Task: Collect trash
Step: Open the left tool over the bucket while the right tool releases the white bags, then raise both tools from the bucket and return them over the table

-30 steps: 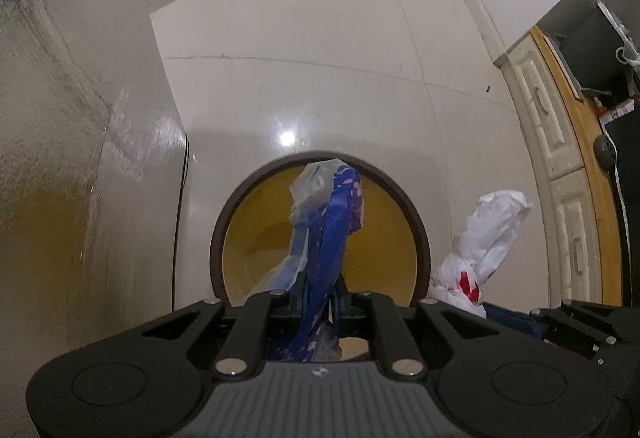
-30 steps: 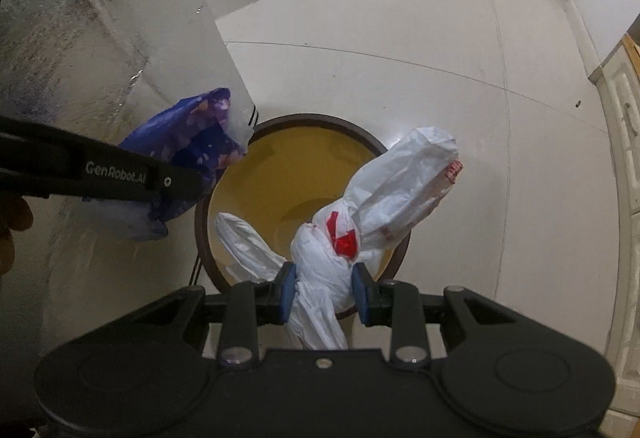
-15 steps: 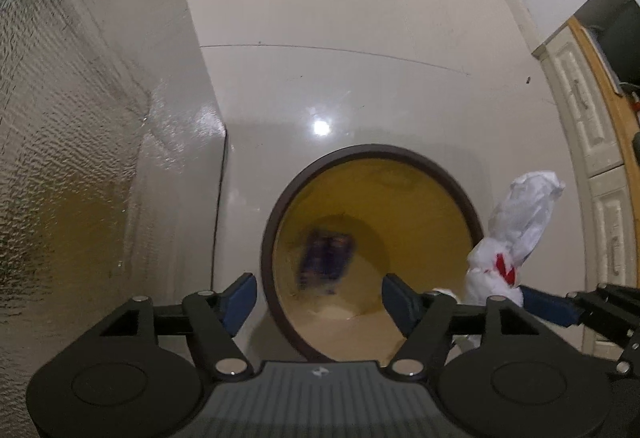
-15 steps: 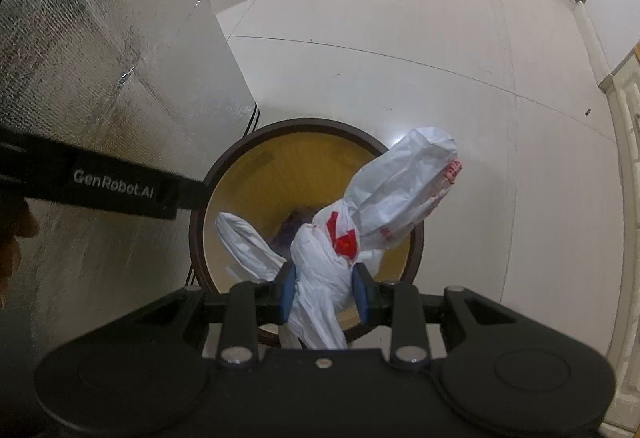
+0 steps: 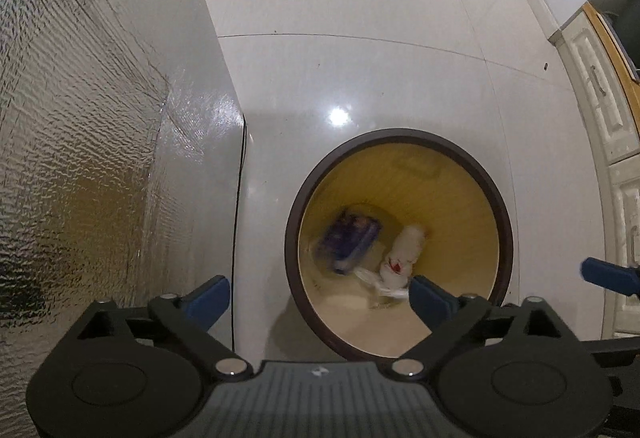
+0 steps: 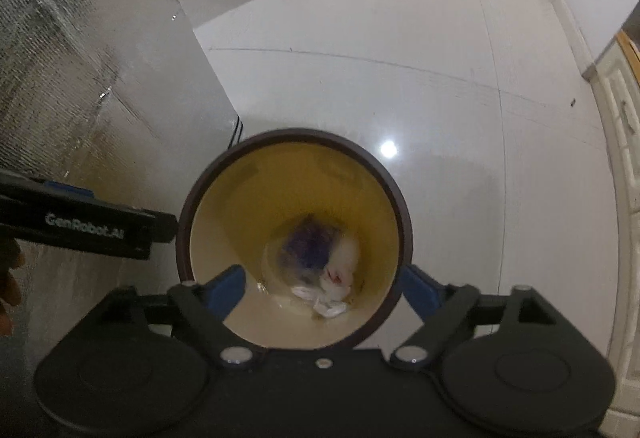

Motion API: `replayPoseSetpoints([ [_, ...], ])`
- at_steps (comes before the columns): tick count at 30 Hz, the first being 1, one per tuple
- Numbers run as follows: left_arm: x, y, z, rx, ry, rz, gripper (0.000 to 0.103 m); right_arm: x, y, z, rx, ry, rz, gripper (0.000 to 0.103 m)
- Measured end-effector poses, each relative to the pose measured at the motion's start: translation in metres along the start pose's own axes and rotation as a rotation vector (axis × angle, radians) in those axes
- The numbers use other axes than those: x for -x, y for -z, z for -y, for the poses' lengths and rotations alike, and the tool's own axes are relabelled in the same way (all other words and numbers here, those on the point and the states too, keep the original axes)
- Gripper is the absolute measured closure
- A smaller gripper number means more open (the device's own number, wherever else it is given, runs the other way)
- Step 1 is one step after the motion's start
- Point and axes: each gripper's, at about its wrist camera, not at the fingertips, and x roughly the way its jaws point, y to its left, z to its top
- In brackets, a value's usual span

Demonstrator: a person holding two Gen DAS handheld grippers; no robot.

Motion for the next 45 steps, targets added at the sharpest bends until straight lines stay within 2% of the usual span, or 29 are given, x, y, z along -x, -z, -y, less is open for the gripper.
replayPoseSetpoints([
  [1, -0.001, 0.0, 0.0, -0.004, 0.0, -0.002, 0.004, 0.0, 0.001, 0.003, -0.009, 0.004, -0.007, 0.005],
  [5, -0.003, 0.001, 0.001, -0.013, -0.016, -0.012, 0.001, 0.003, 0.004, 0.013, -0.036, 0.015, -0.021, 0.0],
  [12, -0.001, 0.008, 0.0, -0.019, -0.024, -0.038, 0.0, -0.003, 0.01, 0.01, -0.062, 0.031, -0.06, 0.0],
  [25, 0.013, 0.034, -0.004, -0.07, -0.059, -0.078, 0.0, 0.011, 0.027, 0.019, -0.169, 0.103, -0.053, 0.0],
  [35, 0.042, 0.038, -0.005, -0.086, -0.069, -0.015, 0.0, 0.031, 0.031, 0.022, -0.182, 0.114, -0.006, 0.0],
  [45, 0.099, 0.043, 0.005, -0.096, -0.042, 0.114, 0.0, 0.085, 0.033, 0.022, -0.186, 0.136, 0.12, 0.0],
])
